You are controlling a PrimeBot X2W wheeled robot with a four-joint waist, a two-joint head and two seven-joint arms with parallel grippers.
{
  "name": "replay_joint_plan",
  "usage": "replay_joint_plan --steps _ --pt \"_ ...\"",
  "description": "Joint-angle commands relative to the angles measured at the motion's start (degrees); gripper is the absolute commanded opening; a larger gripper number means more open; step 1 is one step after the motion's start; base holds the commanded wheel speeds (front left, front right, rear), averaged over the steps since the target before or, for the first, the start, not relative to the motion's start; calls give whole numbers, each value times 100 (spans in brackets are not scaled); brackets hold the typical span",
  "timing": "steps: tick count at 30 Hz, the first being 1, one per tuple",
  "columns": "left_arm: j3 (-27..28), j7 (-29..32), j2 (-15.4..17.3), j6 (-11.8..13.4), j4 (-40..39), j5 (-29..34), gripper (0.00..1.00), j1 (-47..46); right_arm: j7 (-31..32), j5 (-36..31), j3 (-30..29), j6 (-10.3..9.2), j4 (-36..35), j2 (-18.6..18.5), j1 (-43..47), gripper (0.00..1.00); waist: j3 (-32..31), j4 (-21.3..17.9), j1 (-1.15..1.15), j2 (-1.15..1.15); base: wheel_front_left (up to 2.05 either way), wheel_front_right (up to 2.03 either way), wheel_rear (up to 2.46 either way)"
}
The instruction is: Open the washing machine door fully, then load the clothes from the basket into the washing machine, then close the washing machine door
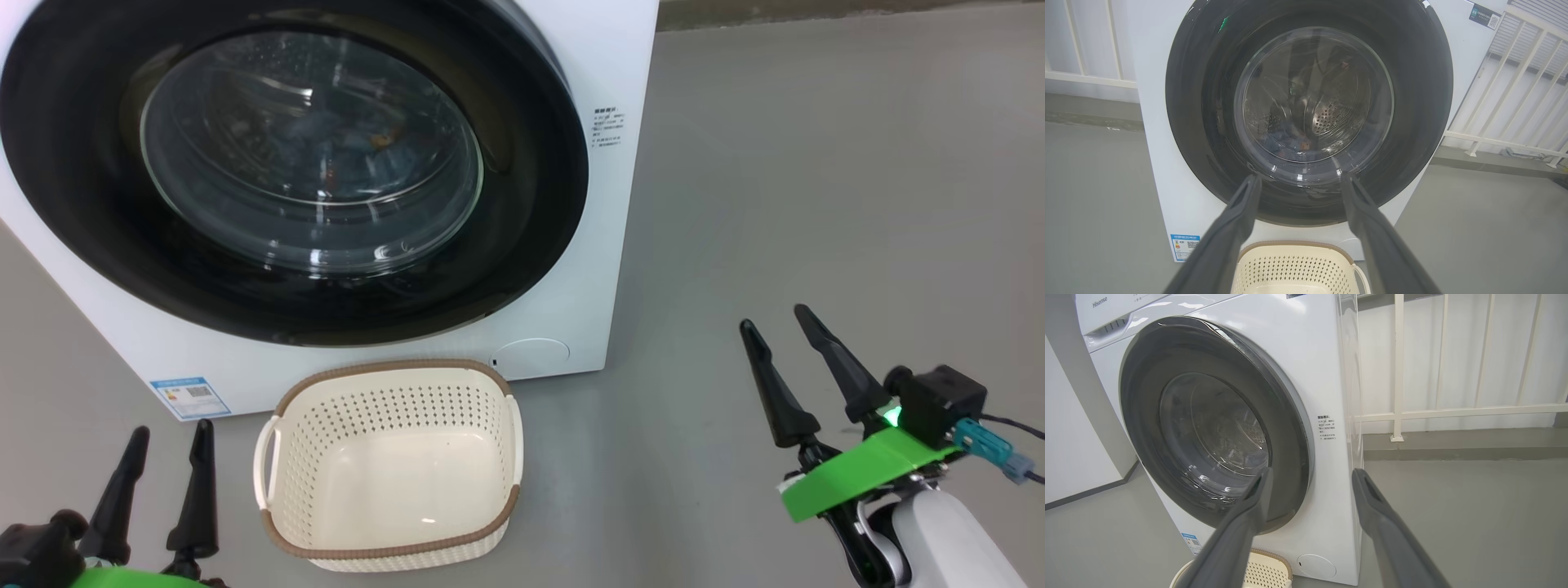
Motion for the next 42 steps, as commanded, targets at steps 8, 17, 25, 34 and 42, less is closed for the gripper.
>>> replay_joint_plan --steps 8,17,25,34,42 --pt "171 -36 93 26 -144 -31 100 -54 -26 -53 -92 -32 -198 5 214 100 -81 51 0 0 0 0 0" --pt "130 -36 81 36 -146 -39 100 -35 -26 -109 -118 -32 -204 34 265 100 -98 124 0 0 0 0 0" --pt "147 -36 95 50 -147 -53 100 -56 -26 -125 -120 -32 -208 47 265 100 -73 160 0 0 0 0 0" --pt "165 -36 95 62 -143 -65 100 -45 -26 -124 -113 -32 -179 66 266 100 -103 144 0 0 0 0 0" --pt "162 -36 94 68 -161 -65 100 -50 -26 -141 -129 -32 -182 78 275 100 -100 136 0 0 0 0 0"
